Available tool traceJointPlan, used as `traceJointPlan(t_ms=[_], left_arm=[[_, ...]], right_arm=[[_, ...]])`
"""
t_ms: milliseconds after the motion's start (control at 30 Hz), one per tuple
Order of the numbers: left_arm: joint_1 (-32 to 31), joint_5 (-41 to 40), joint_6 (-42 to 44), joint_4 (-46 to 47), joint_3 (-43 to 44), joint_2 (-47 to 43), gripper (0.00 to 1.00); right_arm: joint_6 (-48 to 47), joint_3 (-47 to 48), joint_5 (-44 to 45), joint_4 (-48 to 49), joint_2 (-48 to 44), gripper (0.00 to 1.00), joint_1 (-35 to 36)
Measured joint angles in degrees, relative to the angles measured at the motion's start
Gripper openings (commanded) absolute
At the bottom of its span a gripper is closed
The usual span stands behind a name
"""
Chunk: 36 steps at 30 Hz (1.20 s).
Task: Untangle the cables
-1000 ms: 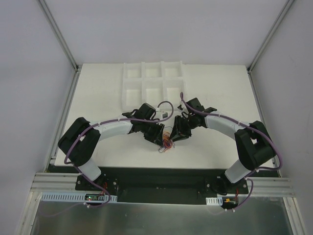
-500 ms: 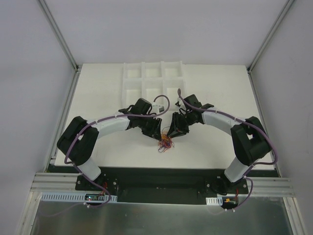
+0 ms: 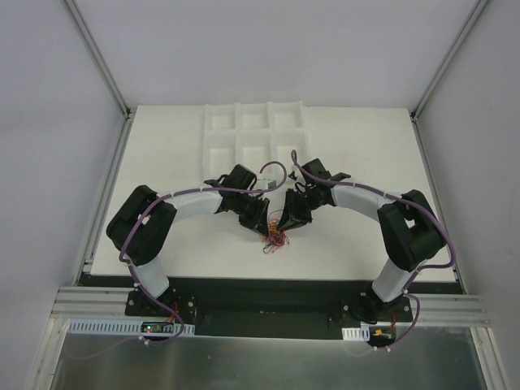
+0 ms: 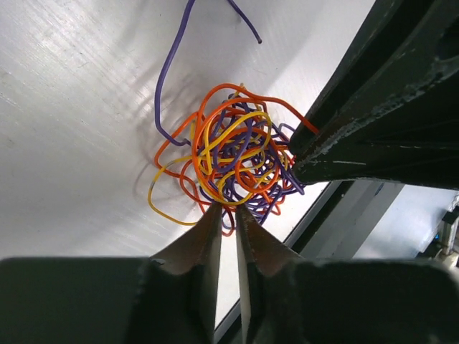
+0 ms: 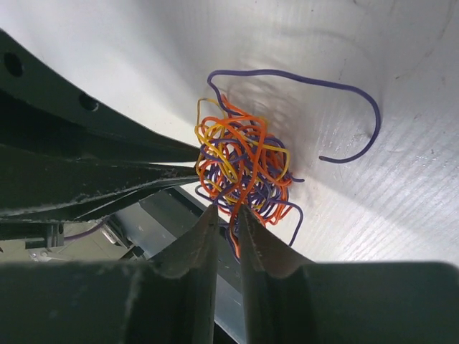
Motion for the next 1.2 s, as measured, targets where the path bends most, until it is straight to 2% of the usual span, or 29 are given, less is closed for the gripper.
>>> traceJointPlan(t_ms=[33,133,233,333,433,533,667,800,833,900,933,967,1033,1067,1133,1200], left_arm=[[0.0,0.0,-0.1,-0.1,0.1,0.0,0.0],[0.0,-0.3,0.0,-0.3,0.3,0.0,0.0],[0.0,-2.2,0.2,-1.6,0.4,-0.6,0.0],[0.0,-7.8,0.3,-4.5,0.2,-3.8,0.0],[0.0,-14.9,-0.4,-5.4,-1.4,-11.4,0.0],[0.7,-24.0,-1.1,-7.5,-2.8,-22.8,0.0],[6.1,-36.9,-1.8,-14.8,-4.2,-34.0,0.0],[11.8,-45.2,-1.7,-21.0,-3.9,-40.1,0.0],[12.8,-45.7,-1.4,-22.2,-3.5,-41.4,0.04],[13.5,-44.3,-0.2,-23.3,-1.8,-43.0,0.25],[13.5,-42.5,0.4,-23.6,-0.8,-43.1,0.4],[13.5,-40.2,0.8,-23.5,0.3,-42.8,0.49],[13.5,-32.3,1.1,-23.1,3.3,-41.2,0.79],[13.5,-27.4,1.2,-22.1,4.2,-40.0,0.89],[13.5,-17.8,0.3,-18.7,4.4,-38.1,0.93],[13.5,-8.7,-1.8,-13.9,3.1,-36.9,0.9]], right_arm=[[0.0,0.0,0.2,0.0,0.0,0.12,0.0],[0.1,0.0,1.2,-0.4,0.0,0.01,0.0],[-0.1,0.0,4.7,-2.9,-0.9,0.01,-0.1],[-1.1,0.6,12.9,-8.4,-3.7,0.01,-0.4],[-1.4,3.1,23.0,-14.9,-7.3,0.01,-0.4],[-1.9,5.6,33.9,-19.3,-10.9,0.01,-0.5],[-1.8,5.8,48.6,-26.8,-14.6,0.01,-3.8],[-3.9,5.4,53.8,-29.8,-18.1,0.01,-6.8],[-5.1,5.4,53.3,-29.7,-19.7,0.01,-6.9],[-8.1,5.5,48.2,-28.0,-23.9,0.01,-6.8],[-9.1,5.5,45.2,-27.1,-25.6,0.01,-6.8],[-10.3,5.7,40.8,-25.9,-27.3,0.01,-6.8],[-11.5,7.0,31.7,-24.1,-29.0,0.01,-6.7],[-11.7,8.2,27.5,-23.2,-29.0,0.01,-6.6],[-11.7,10.6,21.3,-21.6,-28.4,0.01,-6.1],[-11.3,12.8,15.3,-19.3,-27.8,0.01,-5.4]])
